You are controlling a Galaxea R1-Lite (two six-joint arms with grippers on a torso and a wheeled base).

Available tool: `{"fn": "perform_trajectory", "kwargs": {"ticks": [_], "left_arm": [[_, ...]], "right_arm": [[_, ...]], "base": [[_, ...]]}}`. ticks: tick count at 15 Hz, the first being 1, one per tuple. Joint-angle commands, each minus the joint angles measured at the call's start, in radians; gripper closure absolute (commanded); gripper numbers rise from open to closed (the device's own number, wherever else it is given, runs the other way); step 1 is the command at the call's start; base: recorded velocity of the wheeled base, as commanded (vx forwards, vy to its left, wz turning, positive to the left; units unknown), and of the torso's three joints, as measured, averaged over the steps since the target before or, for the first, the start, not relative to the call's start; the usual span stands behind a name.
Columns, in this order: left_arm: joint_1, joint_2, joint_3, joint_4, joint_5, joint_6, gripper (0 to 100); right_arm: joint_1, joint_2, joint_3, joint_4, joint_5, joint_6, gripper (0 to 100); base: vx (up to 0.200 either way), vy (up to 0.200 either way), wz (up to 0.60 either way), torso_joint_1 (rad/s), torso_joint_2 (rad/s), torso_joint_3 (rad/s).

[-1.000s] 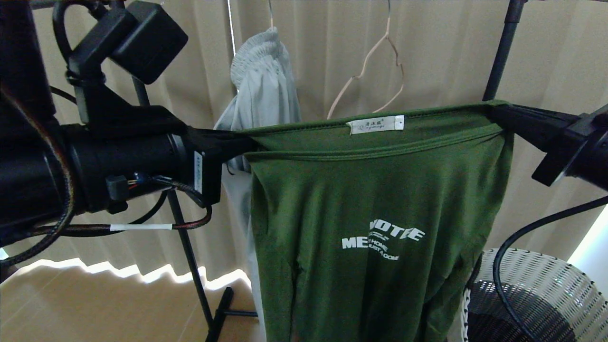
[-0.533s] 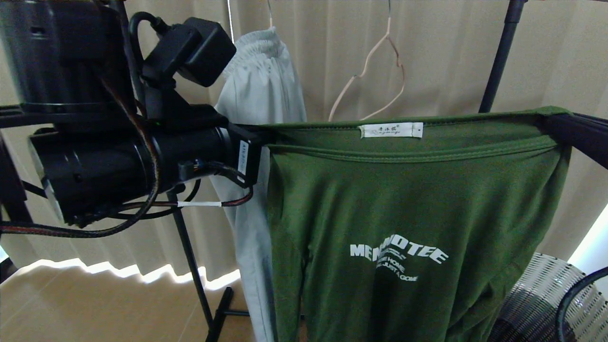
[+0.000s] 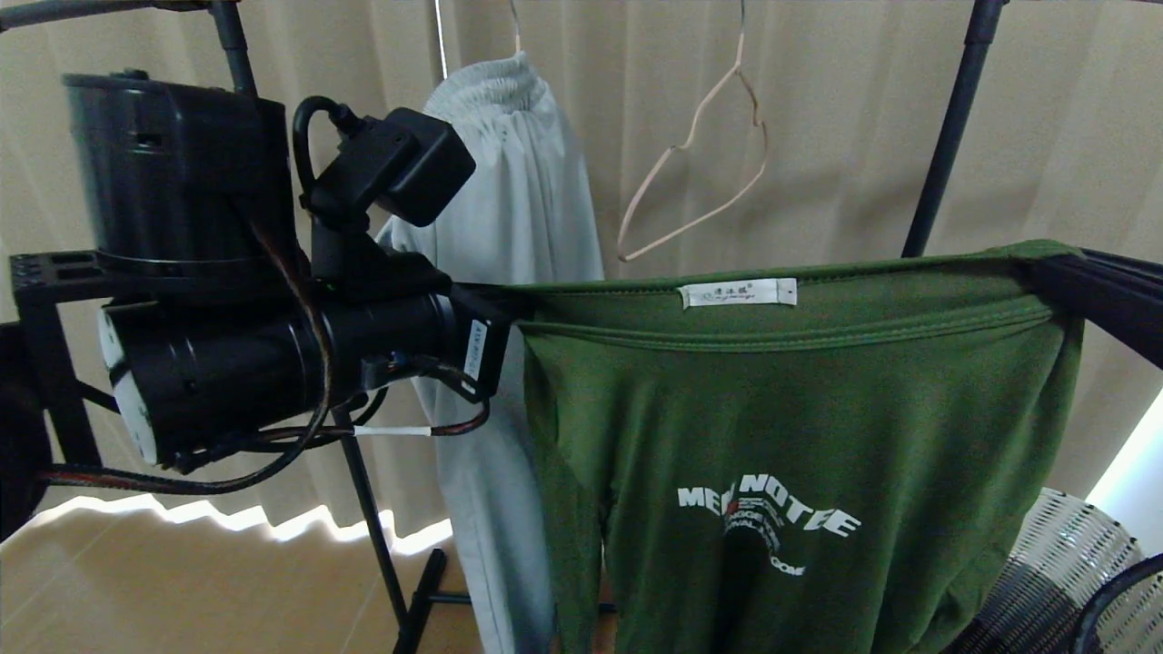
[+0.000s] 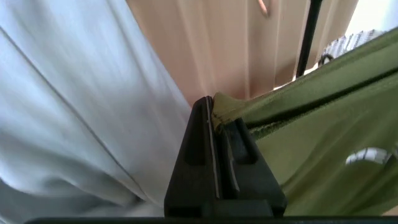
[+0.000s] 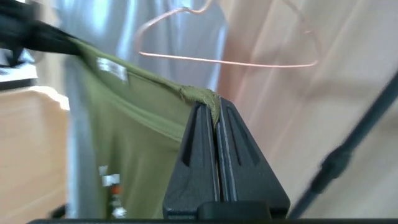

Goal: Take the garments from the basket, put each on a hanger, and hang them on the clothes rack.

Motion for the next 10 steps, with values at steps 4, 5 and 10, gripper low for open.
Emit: {"fn": "perform_trajectory", "kwargs": {"ticks": [4,5,10], "left_arm": [[-0.004,-0.141,0.099,0.023,-0.006,0.011,100],[-0.006,-0.173,0.13,0.035,-0.006,0.017,100],[-0.03,-0.282,0.19,0.063,-0.017,0.02,100]], "right_arm": [[-0.053,0.133,-0.063,-0.058,-0.002,-0.035,100],[-0.059,0.172,-0.084,-0.08,-0.001,-0.032,100],[-0.062,0.311,-0.136,-0.244,-0.001,0.005,100]], "base": [[0.0,0.0,0.0,0.0,0.0,0.0],[0.0,0.0,0.0,0.0,0.0,0.0],[0.0,0.0,0.0,0.0,0.0,0.0]]}}
